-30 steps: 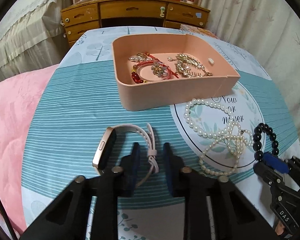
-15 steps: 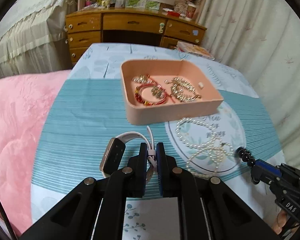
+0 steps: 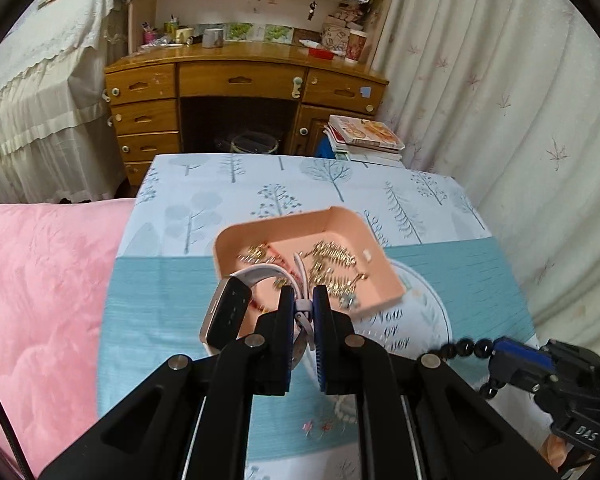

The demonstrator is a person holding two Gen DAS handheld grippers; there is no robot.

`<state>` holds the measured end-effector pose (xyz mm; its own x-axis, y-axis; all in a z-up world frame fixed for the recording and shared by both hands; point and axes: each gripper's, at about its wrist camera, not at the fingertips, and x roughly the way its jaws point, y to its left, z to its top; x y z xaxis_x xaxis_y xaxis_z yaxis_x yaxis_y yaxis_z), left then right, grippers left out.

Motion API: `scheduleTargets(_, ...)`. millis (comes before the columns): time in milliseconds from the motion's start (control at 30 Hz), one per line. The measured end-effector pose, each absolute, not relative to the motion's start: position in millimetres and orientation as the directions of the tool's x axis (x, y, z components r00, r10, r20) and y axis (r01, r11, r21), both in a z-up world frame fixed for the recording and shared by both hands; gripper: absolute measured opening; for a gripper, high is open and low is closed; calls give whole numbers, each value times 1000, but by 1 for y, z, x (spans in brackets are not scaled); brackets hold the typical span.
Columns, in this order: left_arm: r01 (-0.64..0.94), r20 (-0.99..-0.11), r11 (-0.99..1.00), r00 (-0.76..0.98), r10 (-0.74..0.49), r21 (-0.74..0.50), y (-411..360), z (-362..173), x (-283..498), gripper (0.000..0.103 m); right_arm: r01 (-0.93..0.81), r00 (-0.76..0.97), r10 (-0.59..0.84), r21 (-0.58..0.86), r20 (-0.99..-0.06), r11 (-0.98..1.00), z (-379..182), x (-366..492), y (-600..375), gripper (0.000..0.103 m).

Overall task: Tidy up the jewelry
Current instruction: 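Carry the watch with the left tool while the right tool carries the bracelet into the tray, then open both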

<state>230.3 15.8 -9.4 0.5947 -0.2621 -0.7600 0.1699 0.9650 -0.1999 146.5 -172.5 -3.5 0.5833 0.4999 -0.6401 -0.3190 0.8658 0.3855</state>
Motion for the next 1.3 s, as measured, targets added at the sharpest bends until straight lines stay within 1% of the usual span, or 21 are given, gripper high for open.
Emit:
scheduleTargets(100,161,-780,967,572,-255,-198,6,-19,255,7,-302,608,494,395,-621,868,7,168,-173,15)
scheduleTargets(300,128,-824,977,526,-212,-170,-6,-56,293,7,-270,630,507,446,-588,853,16,215,-178,15)
scheduleTargets(500,100,-851,983,492,-182,-152,-12,-95,314,7,-237,618,473,424,-628,874,-1,252,-167,15)
scheduleTargets(667,94,-861,986,481,-165,-137,-11,-117,317,7,-214,600,433,386,-673,897,-21,272,-158,15)
scheduleTargets(767,101,-853,982,486,-188,-159,-6,-117,312,12,-206,589,420,375,-690,904,-31,278,-153,15)
scheduleTargets(833,101,-848,982,494,-190,-161,-3,-115,307,20,-199,595,395,348,-700,916,-36,278,-148,15)
scheduleTargets(900,105,-841,980,503,-201,-172,1,-111,300,33,-194,596,381,334,-706,922,-38,278,-144,15)
scheduleTargets(933,106,-837,978,507,-208,-179,3,-109,297,37,-188,601,368,322,-710,928,-38,278,-143,15)
scheduleTargets(967,108,-831,976,512,-218,-190,4,-106,292,44,-181,609,355,312,-709,933,-38,277,-141,15)
scheduleTargets(1000,112,-825,974,517,-227,-198,5,-103,288,50,-176,622,342,300,-704,938,-36,275,-140,15)
scheduleTargets(1067,129,-809,969,533,-248,-212,9,-95,274,51,-166,646,309,266,-698,949,-30,273,-137,15)
scheduleTargets(1167,151,-793,968,555,-252,-202,12,-86,257,51,-179,659,268,200,-703,963,-28,270,-124,15)
scheduleTargets(1233,160,-786,969,568,-247,-189,13,-81,246,51,-193,632,260,177,-730,965,-32,273,-114,15)
scheduleTargets(1300,166,-783,969,571,-247,-184,15,-78,239,51,-202,584,278,195,-762,960,-39,277,-107,16)
